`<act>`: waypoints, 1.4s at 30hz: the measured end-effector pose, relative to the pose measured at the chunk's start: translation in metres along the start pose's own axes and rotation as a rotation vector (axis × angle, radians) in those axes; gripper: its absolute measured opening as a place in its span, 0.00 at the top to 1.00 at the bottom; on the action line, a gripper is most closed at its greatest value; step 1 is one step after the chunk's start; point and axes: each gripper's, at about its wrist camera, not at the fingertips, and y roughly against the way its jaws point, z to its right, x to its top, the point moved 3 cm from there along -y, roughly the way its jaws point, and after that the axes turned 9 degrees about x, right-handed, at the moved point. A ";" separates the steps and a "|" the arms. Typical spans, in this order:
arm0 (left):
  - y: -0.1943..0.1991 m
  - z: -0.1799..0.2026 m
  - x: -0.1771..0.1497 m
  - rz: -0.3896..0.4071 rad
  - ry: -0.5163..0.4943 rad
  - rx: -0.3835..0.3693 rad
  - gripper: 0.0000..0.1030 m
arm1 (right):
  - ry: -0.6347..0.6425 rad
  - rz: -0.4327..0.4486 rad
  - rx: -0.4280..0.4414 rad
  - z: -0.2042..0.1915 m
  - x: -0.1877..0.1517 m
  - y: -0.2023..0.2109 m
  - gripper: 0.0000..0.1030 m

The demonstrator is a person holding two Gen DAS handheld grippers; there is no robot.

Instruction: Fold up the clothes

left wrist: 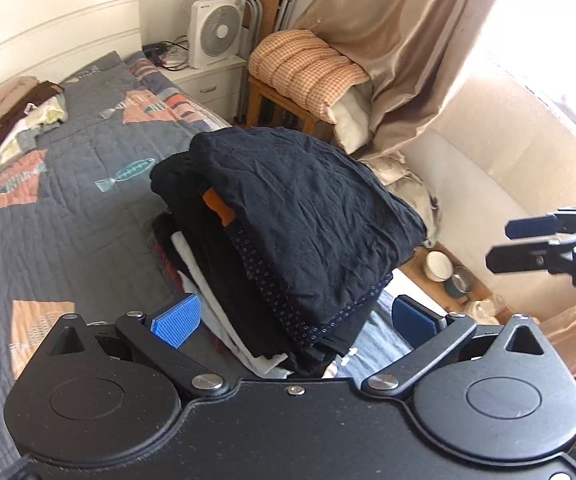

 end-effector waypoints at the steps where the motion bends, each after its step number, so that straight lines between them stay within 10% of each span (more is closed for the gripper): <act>1: 0.003 0.003 0.000 0.000 0.002 0.006 0.00 | -0.003 -0.006 0.006 0.002 -0.004 0.001 0.09; 23: 0.008 0.049 0.004 -0.096 0.073 0.095 0.00 | 0.063 -0.088 0.128 0.048 -0.009 0.017 0.09; 42: -0.007 0.062 0.012 -0.137 0.045 0.017 0.00 | 0.164 -0.071 -0.041 0.053 0.011 0.016 0.09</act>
